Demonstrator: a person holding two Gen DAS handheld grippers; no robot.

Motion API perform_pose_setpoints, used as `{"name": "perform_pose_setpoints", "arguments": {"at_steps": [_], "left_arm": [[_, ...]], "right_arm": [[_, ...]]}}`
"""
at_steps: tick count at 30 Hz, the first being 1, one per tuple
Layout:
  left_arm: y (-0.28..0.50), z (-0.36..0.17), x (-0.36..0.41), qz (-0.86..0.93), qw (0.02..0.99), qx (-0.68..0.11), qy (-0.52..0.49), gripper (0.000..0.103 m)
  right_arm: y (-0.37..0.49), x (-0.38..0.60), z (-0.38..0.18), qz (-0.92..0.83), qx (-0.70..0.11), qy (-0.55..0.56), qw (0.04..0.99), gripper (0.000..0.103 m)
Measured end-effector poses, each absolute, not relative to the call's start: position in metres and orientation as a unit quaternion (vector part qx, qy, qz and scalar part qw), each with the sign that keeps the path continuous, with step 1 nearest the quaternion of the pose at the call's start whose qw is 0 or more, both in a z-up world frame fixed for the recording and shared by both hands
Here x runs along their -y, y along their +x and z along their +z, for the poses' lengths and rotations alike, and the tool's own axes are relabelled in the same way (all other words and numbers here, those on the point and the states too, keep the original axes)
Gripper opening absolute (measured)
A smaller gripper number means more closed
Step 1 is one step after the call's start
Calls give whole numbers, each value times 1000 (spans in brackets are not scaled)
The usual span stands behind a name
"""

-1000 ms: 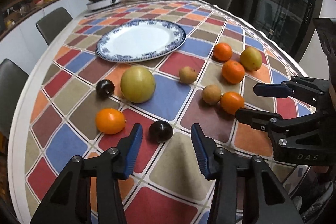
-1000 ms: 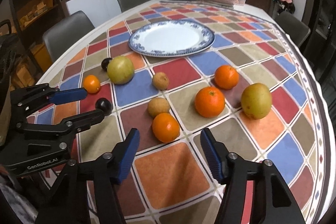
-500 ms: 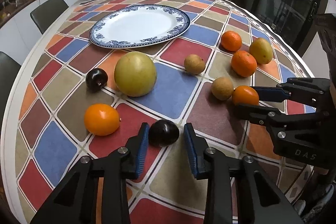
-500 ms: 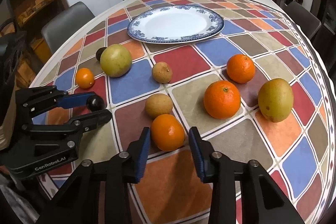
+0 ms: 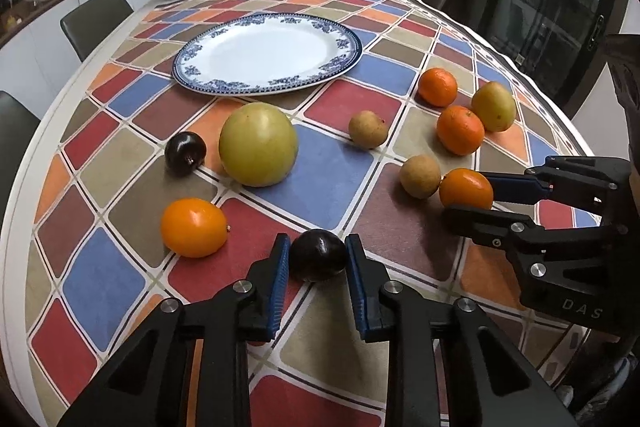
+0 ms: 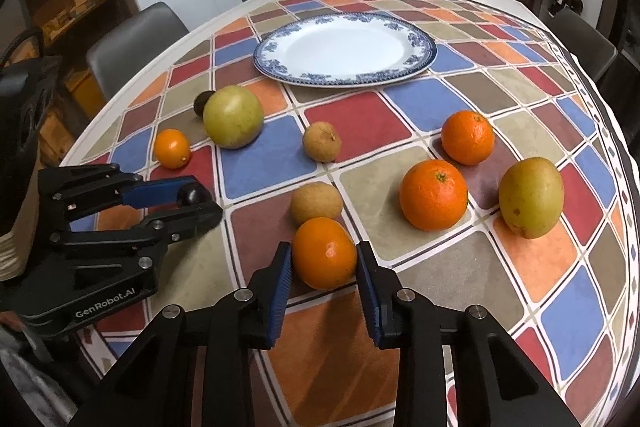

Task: Organize fruits
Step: 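Grasp a dark plum with the left tool while the right tool grasps a tangerine, then carry the plum with the left tool onto the plate while the right tool places the tangerine there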

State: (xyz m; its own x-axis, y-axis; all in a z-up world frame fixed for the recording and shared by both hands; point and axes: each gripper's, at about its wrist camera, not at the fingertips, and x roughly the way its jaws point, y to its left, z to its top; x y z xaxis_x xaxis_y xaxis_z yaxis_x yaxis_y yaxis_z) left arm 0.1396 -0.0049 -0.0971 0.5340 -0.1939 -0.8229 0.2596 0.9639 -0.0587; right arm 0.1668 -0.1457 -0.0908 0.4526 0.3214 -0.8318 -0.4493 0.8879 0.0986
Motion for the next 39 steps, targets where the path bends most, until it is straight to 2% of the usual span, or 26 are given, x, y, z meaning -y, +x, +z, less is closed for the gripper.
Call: {"name": "perform_pose_setpoints", "arguments": {"at_steps": [23,39], "left_arm": [[133,-29,-1,-125,911,-392,25,28],[187,-3,-14,-113,921,-372,13,28]], "right_arm": [[164,144,-37,248,-415,-49,874,33],[219,134,-1,251,-374,-50,892,33]]}}
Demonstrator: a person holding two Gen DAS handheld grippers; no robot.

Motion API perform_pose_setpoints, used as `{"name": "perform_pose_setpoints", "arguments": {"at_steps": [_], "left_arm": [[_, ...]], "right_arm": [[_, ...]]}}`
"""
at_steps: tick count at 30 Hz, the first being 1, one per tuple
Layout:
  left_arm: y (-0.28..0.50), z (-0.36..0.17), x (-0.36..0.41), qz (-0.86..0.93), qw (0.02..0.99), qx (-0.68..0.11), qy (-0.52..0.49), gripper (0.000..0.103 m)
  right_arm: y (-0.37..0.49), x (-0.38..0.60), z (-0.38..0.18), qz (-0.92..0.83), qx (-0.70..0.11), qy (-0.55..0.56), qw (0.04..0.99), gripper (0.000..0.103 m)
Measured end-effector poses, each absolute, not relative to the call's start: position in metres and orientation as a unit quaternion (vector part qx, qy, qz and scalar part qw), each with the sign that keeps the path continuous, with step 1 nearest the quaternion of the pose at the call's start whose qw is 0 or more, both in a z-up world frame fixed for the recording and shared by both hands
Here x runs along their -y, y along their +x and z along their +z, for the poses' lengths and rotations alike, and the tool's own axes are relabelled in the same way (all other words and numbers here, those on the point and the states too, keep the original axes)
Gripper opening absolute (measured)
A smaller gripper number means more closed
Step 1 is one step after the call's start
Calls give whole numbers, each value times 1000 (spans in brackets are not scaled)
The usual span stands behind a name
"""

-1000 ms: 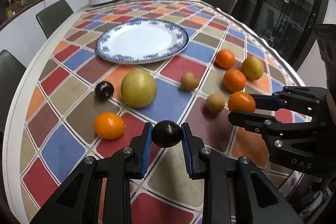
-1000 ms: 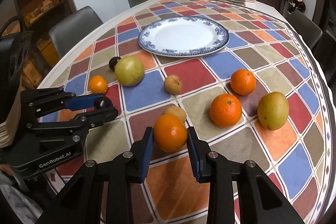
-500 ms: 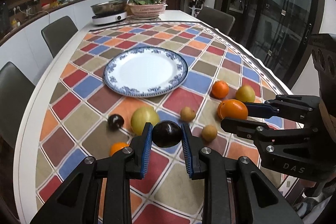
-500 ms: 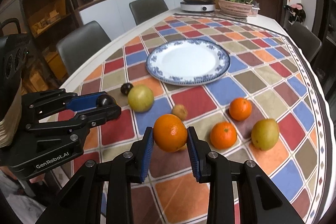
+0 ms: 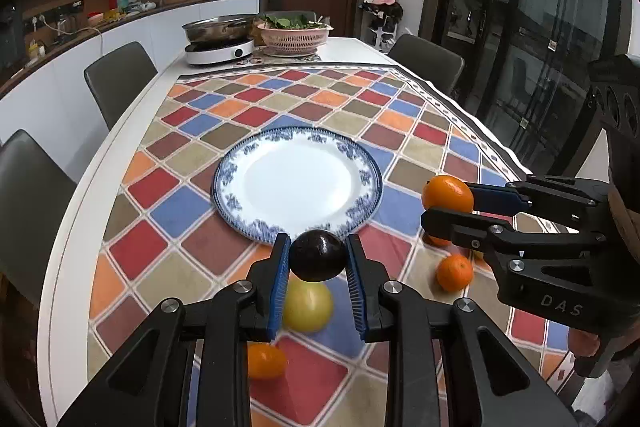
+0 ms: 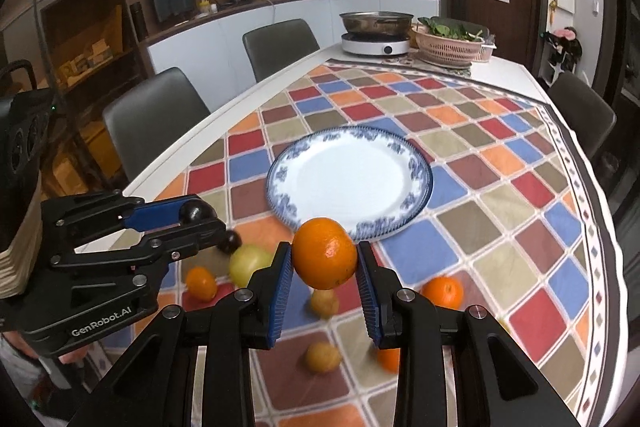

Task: Organize fruits
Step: 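Carry the plum with the left tool onto the plate while the right tool places the tangerine there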

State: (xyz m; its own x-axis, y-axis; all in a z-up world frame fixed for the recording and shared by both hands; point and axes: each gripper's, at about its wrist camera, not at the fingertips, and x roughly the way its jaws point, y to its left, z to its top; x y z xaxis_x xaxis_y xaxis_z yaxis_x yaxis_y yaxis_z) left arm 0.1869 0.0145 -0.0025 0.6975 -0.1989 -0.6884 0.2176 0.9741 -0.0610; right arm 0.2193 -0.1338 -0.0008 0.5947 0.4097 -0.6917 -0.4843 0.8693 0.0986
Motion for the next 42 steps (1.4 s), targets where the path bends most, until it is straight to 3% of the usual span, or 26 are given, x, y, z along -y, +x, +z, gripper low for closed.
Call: {"name": "perform_pose_setpoints", "arguments": {"at_steps": [16,42], "left_arm": [[277,16,-26,-135,912,-388,13,28],[414,-59,-45,-106,852,-512,-34,28]], "right_arm": [[305,115,12,253,-390,-65,883,33],[436,84,-57,227,-504,-62,831,33]]}}
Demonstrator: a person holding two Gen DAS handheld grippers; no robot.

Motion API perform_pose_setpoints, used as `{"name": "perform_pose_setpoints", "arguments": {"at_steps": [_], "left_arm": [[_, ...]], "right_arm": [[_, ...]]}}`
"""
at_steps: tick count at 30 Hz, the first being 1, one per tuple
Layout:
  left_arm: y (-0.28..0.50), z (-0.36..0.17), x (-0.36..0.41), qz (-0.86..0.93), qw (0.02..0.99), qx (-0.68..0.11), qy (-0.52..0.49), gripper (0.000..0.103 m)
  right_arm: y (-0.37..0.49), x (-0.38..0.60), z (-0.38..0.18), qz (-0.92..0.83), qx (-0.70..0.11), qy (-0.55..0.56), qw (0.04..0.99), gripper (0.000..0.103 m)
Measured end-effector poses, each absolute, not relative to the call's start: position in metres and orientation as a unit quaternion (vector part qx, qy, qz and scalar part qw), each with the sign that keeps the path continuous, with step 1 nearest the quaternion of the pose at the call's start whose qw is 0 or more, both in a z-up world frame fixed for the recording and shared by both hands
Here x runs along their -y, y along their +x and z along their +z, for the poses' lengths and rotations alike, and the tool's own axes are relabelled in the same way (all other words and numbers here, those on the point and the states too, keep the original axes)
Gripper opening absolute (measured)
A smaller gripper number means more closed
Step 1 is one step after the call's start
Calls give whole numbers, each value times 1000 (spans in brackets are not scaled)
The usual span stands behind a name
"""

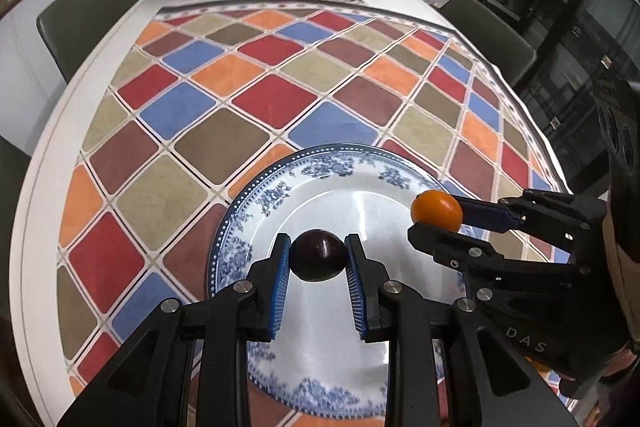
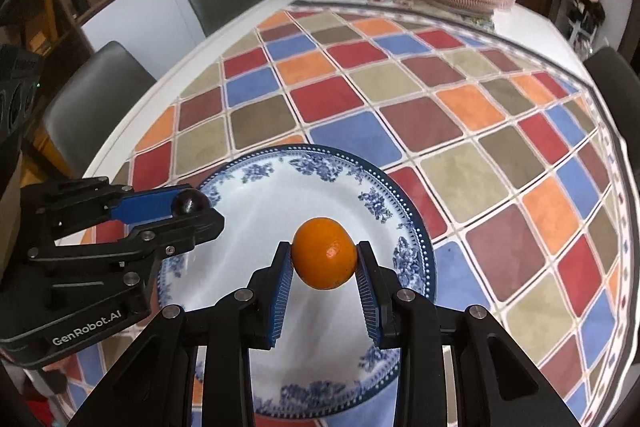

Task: Organize fruits
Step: 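Carry the plum with the left tool onto the plate while the right tool places the tangerine there, then withdraw both open tools from the plate back toward the remaining fruits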

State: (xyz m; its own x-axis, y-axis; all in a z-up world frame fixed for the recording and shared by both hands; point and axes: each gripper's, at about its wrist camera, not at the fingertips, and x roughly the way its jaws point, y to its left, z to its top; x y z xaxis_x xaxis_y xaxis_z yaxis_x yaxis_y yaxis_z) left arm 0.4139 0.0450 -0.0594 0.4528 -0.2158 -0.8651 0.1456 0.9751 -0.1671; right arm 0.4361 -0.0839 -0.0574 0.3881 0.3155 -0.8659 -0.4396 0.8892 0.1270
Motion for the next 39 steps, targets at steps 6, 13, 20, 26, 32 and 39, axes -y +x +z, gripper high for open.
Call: {"name": "perform_pose_setpoints", "arguments": {"at_steps": [6,13,20,26,32,39], "left_arm": [[431,-76,-44,-96,839,-534,-34,28],[439,-84,-44,-91,832,-546,-37,28],[440,-81,-46,-85,834,-544,-31,28],[435,-74,-47,-80,835,-544,-29,28],[422,-57,-43,-87,845,-528,-15,40],[394,-30,-46,-66,865,-497,-1,40]], "right_arm": [[453,85,-72,218,-527,-48,820,33],[459,83,-77,217,-534,-51,816,33],[462,83,-79,215,-537,-49,814,33],[458,84,-71,211,-524,-56,823,43],[445,89,-55,210,-509,-64,832,43],[427,97,-30,202,-489,-63,847,43]]}}
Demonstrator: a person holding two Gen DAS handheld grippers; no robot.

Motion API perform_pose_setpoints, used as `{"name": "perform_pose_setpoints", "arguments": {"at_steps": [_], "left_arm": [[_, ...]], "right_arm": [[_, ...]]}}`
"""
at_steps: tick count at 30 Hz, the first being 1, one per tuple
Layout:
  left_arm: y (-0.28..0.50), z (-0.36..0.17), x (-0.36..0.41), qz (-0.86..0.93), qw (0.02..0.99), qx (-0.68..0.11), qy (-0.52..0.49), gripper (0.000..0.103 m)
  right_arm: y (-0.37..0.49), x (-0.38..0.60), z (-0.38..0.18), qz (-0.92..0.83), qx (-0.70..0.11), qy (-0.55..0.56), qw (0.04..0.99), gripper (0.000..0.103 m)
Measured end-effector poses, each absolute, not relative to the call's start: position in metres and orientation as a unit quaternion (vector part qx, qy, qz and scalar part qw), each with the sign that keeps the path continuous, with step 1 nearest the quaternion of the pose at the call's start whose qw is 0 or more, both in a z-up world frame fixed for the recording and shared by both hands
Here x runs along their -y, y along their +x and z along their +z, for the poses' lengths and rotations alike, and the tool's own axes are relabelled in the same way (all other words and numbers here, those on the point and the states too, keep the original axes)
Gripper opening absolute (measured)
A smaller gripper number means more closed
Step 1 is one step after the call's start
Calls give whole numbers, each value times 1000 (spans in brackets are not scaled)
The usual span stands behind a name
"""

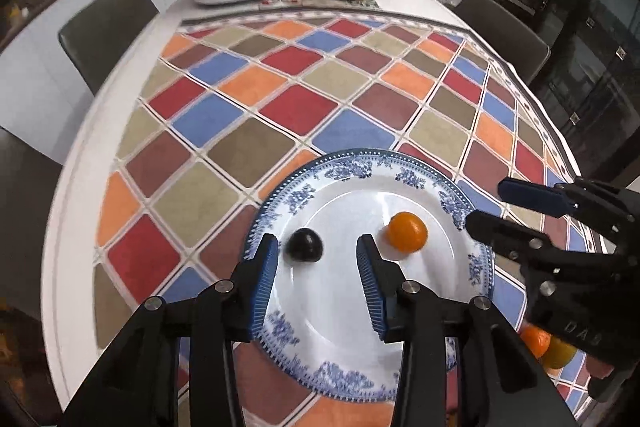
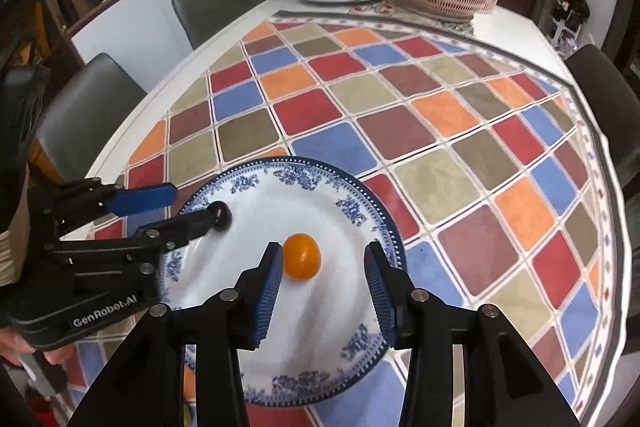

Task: Organize fruits
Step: 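Withdraw both open tools from the plate back toward the remaining fruits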

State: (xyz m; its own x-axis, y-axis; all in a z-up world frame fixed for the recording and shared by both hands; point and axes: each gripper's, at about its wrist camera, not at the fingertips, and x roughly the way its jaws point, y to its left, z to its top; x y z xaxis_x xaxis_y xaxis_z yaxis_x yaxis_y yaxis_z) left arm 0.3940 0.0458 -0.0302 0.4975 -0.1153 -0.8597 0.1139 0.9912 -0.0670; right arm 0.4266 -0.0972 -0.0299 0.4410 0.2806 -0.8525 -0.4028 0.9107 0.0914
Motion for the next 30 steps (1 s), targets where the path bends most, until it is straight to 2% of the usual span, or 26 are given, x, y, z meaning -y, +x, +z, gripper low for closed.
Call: {"name": "perform_pose_setpoints", "arguments": {"at_steps": [9,13,16,21,25,30], "left_arm": [[335,16,-45,-66,896,-439,3,49],[300,32,-43,-76,910,-408,6,60],[278,39,-45,-78,915,-395,-5,62],[245,44,-47,-72,922,-381,-5,64],[219,49,-51,-67,928,-367,-10,69],[194,52,-54,-58,933,-354,-6,73]], "right_arm": [[377,107,14,208,-441,-53,872,43],[349,112,28,214,-424,-47,879,43],[327,115,35,216,-415,-40,883,52],[292,116,44,215,-392,-47,894,52],[266,115,49,216,-377,-55,899,52],[242,115,49,220,-373,-57,900,58]]}}
